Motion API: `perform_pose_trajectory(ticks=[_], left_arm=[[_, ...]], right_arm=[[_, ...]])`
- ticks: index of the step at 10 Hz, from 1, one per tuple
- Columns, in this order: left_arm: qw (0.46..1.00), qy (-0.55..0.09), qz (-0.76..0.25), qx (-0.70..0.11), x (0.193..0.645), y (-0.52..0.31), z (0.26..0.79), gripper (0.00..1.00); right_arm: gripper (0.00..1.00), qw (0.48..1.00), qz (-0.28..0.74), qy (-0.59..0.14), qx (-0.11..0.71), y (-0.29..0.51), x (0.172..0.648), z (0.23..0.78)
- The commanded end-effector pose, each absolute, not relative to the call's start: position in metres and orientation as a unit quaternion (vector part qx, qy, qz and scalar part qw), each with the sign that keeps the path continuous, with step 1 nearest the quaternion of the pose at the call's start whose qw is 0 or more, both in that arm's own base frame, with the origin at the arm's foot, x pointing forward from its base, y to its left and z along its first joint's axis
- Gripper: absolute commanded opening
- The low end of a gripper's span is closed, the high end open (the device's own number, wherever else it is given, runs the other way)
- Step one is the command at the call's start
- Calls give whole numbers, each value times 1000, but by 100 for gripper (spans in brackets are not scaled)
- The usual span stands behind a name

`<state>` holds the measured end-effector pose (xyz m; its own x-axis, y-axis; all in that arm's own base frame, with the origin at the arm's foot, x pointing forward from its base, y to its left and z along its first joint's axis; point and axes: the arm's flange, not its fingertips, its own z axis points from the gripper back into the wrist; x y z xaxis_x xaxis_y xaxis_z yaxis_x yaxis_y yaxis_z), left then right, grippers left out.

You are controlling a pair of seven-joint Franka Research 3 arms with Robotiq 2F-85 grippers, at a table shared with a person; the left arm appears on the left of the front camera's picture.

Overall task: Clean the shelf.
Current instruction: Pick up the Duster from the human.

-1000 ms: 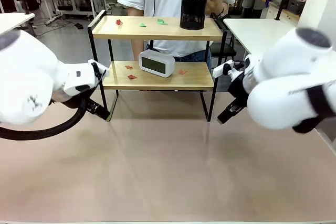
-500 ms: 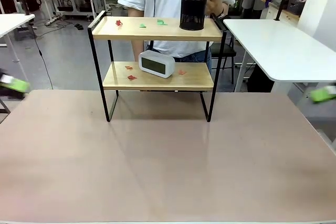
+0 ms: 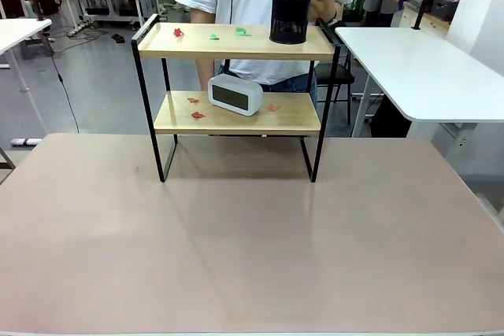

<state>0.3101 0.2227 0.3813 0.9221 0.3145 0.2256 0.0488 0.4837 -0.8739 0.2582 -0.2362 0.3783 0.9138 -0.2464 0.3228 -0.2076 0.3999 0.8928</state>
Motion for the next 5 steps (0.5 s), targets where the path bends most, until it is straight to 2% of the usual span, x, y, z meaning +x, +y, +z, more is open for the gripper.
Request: perform_pose_trajectory(ticks=[1, 5], left_arm=[[847, -200, 18, -493, 296, 211, 413, 100], [847, -200, 18, -493, 296, 211, 413, 100]], right_arm=[[100, 817, 49, -218, 532, -220, 245, 403], [100, 817, 49, -218, 532, -220, 245, 403]])
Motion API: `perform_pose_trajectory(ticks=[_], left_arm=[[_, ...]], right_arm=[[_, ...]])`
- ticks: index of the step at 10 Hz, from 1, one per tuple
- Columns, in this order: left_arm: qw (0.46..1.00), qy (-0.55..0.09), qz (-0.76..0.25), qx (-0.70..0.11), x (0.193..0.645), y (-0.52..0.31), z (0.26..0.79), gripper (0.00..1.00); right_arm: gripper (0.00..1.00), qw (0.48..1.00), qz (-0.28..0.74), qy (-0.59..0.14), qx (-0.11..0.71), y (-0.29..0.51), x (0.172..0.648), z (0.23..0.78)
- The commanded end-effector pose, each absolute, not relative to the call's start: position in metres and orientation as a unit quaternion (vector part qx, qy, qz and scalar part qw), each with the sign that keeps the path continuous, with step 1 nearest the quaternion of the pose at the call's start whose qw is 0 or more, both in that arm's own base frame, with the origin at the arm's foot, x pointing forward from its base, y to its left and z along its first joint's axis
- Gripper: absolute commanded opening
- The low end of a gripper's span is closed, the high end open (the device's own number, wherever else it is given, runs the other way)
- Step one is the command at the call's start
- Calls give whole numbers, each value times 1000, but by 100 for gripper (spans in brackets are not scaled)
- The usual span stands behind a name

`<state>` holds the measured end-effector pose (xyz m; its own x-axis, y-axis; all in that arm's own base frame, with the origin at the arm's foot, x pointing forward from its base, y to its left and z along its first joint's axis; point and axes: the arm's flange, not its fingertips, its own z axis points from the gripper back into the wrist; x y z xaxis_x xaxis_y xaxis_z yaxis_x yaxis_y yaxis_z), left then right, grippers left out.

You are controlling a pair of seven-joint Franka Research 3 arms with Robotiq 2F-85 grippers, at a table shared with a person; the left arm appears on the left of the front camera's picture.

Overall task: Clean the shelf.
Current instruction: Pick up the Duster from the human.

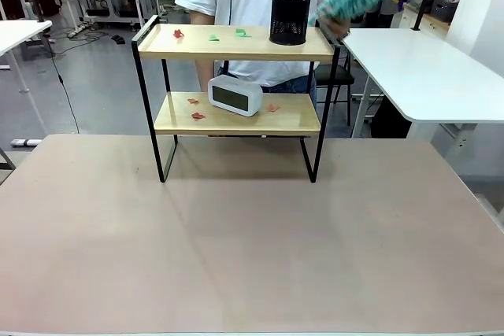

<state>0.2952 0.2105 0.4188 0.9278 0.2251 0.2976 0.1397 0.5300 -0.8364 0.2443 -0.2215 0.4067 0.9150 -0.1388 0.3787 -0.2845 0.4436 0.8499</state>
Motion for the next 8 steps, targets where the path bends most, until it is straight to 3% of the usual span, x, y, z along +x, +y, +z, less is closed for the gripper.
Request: perform_pose_trajectory(ticks=[1, 6, 7, 8], left_arm=[[847, -200, 18, -493, 296, 211, 413, 100], [847, -200, 18, -493, 296, 211, 413, 100], [847, -200, 18, -493, 296, 211, 413, 100], [847, -200, 18, -493, 296, 211, 413, 100]], right_arm=[[100, 817, 49, -218, 532, -220, 245, 403], [100, 817, 65, -191, 540, -216, 246, 411], [100, 779, 50, -191, 595, -211, 252, 430], [100, 779, 12, -202, 594, -201, 257, 460]])
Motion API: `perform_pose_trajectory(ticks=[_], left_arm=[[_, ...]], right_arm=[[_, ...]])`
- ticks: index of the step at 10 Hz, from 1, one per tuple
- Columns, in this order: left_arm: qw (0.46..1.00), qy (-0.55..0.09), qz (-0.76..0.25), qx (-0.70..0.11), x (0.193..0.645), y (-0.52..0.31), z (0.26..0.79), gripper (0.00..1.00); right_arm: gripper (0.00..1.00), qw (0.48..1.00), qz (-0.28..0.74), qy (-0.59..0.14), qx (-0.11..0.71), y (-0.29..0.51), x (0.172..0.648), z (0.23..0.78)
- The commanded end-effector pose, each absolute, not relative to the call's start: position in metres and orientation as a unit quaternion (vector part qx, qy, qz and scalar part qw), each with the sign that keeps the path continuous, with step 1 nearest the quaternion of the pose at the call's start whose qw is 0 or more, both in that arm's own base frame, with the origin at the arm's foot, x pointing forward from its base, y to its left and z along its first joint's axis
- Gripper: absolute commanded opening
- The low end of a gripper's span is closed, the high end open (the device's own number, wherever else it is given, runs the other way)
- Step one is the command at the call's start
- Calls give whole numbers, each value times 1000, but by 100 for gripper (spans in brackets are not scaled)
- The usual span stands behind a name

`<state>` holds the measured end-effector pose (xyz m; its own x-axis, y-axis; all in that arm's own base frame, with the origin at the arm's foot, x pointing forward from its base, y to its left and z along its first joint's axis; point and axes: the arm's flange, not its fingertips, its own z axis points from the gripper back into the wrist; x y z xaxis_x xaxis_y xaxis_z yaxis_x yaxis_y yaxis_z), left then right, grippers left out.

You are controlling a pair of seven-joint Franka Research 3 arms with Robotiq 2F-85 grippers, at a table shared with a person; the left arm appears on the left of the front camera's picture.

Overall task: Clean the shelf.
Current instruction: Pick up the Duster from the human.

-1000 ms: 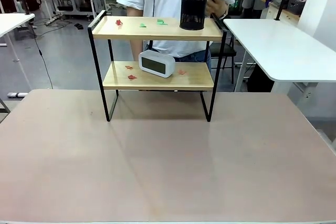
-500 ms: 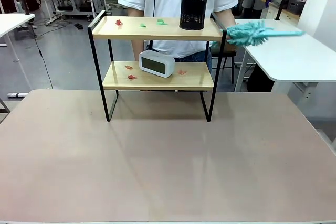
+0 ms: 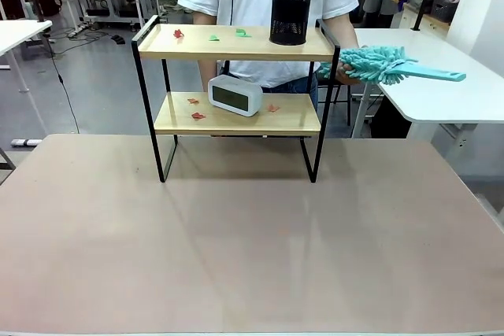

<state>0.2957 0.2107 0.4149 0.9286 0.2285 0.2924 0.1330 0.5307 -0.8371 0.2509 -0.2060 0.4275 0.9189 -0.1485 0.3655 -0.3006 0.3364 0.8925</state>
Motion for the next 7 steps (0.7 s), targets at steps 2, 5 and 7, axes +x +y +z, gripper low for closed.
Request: perform_pose_trajectory(ticks=[2, 5, 7], left_arm=[[847, -200, 18, -493, 296, 211, 413, 100], [847, -200, 18, -493, 296, 211, 413, 100], [847, -200, 18, -493, 296, 211, 413, 100]], right_arm=[[100, 814, 37, -227, 533, -163, 276, 524], [100, 830, 27, -216, 513, -110, 337, 565], [100, 836, 29, -252, 487, -99, 330, 556]])
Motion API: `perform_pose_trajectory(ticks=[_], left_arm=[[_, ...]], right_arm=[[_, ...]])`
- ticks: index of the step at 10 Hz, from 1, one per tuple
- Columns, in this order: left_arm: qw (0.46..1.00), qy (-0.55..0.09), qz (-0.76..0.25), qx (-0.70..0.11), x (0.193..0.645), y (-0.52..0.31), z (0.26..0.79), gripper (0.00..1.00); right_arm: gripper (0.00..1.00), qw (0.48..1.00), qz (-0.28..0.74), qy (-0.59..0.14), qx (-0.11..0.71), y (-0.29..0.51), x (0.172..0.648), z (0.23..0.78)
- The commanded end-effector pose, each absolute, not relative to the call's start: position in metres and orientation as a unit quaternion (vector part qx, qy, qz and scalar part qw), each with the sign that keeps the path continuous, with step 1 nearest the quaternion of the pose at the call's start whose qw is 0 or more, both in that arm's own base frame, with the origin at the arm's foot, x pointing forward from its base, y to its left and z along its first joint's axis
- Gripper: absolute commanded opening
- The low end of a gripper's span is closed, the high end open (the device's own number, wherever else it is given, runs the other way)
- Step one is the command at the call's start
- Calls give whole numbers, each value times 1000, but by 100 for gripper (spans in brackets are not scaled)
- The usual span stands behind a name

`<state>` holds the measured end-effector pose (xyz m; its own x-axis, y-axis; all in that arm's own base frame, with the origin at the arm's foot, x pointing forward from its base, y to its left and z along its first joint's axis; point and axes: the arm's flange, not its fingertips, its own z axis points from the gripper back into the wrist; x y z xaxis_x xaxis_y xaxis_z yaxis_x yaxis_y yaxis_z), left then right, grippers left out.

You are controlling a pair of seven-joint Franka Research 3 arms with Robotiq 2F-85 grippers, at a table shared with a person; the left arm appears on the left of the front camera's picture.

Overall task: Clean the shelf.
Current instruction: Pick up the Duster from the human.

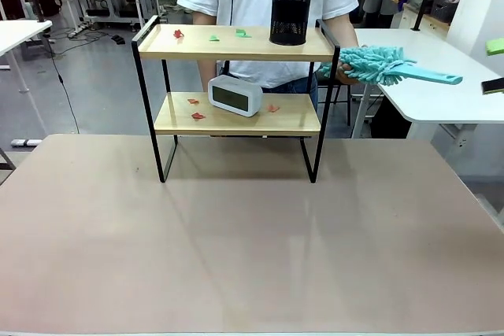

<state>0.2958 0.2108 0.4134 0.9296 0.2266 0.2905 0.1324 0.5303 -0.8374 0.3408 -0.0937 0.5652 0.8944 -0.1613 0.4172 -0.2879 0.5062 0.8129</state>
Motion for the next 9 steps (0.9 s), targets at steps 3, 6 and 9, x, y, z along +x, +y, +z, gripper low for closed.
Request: perform_pose_trajectory(ticks=[3, 6, 9], left_arm=[[847, -200, 18, -493, 296, 211, 413, 100], [847, -200, 18, -493, 296, 211, 413, 100], [847, -200, 18, -493, 296, 211, 413, 100]], right_arm=[[100, 837, 38, -227, 496, -94, 341, 564], [100, 830, -25, -101, 548, -77, 415, 564], [100, 835, -124, -20, 535, -59, 470, 559]])
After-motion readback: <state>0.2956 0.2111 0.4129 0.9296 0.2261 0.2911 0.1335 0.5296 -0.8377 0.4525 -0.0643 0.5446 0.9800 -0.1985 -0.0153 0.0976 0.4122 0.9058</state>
